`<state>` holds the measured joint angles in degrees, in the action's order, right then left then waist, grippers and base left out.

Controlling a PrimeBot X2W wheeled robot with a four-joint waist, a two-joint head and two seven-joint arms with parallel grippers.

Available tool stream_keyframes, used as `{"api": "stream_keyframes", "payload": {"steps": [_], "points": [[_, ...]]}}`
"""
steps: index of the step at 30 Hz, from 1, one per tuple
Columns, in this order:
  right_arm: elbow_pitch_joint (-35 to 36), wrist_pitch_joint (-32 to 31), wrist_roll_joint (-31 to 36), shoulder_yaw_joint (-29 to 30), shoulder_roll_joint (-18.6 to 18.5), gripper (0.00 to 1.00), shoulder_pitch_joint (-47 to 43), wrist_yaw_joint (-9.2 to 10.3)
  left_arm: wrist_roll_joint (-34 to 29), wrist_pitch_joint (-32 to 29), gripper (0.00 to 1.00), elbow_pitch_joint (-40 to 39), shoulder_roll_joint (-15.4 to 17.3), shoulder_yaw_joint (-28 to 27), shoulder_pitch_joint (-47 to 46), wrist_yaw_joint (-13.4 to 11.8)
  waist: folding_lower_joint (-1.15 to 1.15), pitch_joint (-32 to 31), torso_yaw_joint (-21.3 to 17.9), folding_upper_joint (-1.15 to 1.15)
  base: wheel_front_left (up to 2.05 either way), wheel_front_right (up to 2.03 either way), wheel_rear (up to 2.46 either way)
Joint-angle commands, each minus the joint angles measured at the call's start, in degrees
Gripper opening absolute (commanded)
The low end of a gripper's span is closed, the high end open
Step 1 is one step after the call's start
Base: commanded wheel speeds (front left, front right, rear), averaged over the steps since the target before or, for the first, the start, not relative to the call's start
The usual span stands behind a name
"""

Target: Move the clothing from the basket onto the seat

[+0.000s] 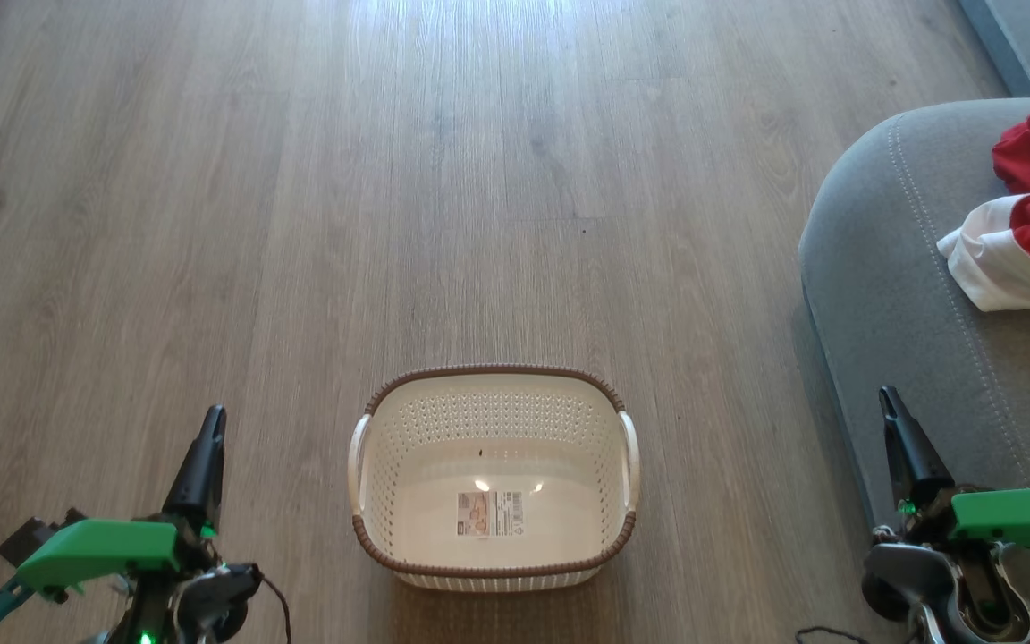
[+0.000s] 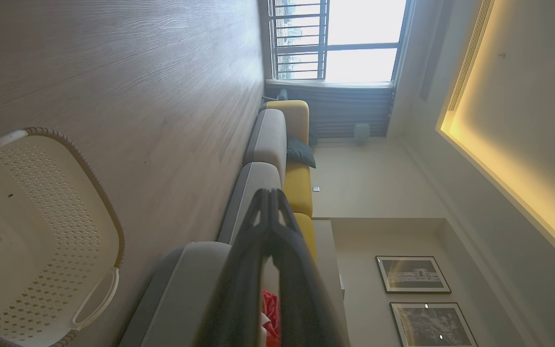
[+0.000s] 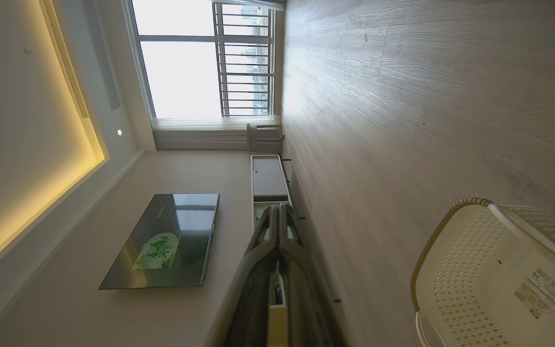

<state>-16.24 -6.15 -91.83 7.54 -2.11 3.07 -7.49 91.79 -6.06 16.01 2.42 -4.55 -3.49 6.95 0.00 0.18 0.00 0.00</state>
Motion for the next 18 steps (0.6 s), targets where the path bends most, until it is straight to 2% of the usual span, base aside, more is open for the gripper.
{"api": "stream_keyframes", "payload": {"steps": [1, 18], "points": [[2.22, -0.34, -0.33, -1.02, -0.76, 0.00, 3.11, 0.00, 0.37, -0.44, 0.00, -1.95, 0.46, -1.98, -2.71, 0.54, 0.00, 0.00, 0.00, 0.00, 0.00, 0.00, 0.00], [2.22, -0.34, -0.34, -1.02, -0.76, 0.00, 3.11, 0.00, 0.37, -0.44, 0.00, -1.95, 0.45, -1.97, -2.70, 0.54, 0.00, 0.00, 0.00, 0.00, 0.00, 0.00, 0.00]]}}
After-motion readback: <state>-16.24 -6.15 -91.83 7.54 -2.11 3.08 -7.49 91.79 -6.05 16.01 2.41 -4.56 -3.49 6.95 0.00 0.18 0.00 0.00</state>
